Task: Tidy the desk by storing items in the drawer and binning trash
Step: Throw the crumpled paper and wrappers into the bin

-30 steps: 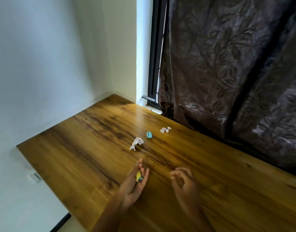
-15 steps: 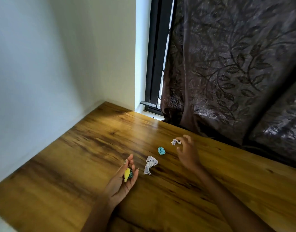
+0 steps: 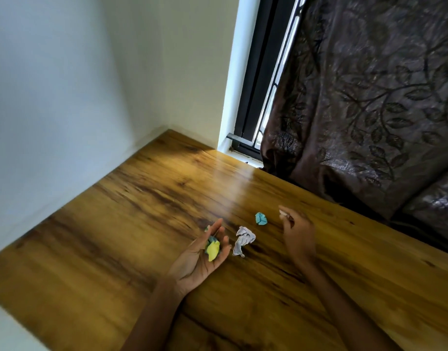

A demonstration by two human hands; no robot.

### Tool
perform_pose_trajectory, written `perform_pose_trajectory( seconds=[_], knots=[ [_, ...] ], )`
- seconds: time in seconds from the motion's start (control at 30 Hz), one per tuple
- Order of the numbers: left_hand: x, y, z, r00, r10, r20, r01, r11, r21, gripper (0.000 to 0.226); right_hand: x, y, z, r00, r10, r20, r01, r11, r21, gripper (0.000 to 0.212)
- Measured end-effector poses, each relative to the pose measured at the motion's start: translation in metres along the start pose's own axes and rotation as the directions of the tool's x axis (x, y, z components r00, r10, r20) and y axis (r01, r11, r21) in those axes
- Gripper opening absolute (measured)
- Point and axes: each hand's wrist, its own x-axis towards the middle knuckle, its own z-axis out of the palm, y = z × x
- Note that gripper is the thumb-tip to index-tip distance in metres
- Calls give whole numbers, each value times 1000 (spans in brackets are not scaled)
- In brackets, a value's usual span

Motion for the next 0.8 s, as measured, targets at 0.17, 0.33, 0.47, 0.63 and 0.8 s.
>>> perform_pose_trajectory(
  seconds=[0.17, 0.33, 0.47, 0.63, 0.8],
  knots=[
    [1, 1, -1, 1000, -21, 20, 21, 1000, 23, 59, -49, -65, -12, 980, -148, -133, 175, 957, 230, 23],
    [-2, 1, 2, 1000, -3, 21, 1, 993, 116, 65, -81, -97, 23, 940, -339, -46, 342, 931, 131, 16],
    [-4, -1, 1, 1000, -3, 3, 3, 992, 129, 72, -84, -98, 38, 947, -321, 16, 321, 947, 10, 11],
    [-3, -4, -2, 999, 26, -38, -22, 993, 116, 64, -73, -98, 28, 950, -306, 68, 304, 952, 34, 28],
    [-1, -1, -2, 999, 34, -25, -32, 997, 73, 72, -36, -74, 19, 984, -176, -27, 176, 984, -9, 23]
  ],
)
